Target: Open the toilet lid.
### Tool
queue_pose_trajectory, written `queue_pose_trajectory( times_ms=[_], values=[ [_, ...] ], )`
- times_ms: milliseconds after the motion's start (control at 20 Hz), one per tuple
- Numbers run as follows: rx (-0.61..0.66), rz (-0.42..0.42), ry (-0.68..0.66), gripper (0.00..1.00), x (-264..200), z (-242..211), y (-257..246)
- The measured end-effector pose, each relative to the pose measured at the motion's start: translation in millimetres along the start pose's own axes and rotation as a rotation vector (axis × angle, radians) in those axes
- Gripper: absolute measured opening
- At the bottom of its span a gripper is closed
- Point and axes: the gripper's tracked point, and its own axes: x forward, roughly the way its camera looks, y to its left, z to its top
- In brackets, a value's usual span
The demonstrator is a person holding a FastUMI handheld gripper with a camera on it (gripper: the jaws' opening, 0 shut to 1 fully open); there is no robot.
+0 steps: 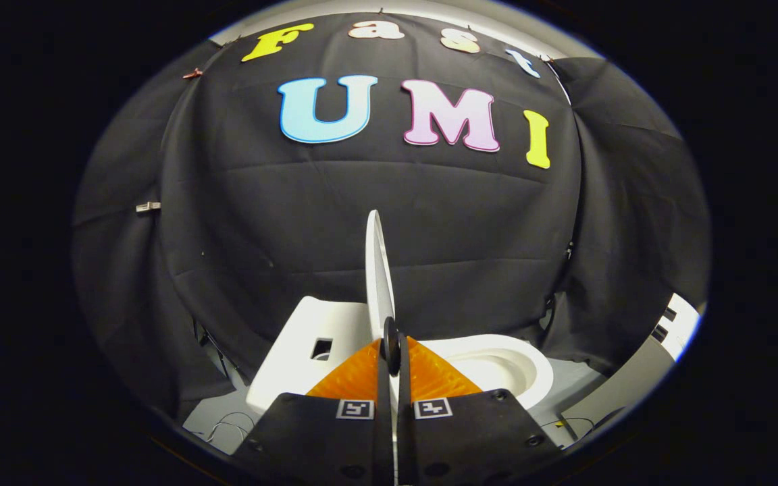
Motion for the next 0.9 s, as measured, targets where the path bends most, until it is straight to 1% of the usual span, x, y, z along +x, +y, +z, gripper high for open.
queue_pose_trajectory(
  times_ms=[150, 400, 500, 600, 750, 900],
  values=[
    [-0.026, 0.016, -0.001, 0.08, -2, -2, 10],
    [-0.031, 0.058, 0.001, 0.09, -3, -3, 24],
    [-0.027, 0.083, 0.006, 0.11, -4, -4, 29],
    [-0.032, 0.095, 0.013, 0.16, -4, -5, 33],
    [-0.074, 0.096, -0.018, 0.28, -9, 1, 36],
    [-0.092, 0.109, -0.038, 0.6, -12, 3, 41]
  ],
)
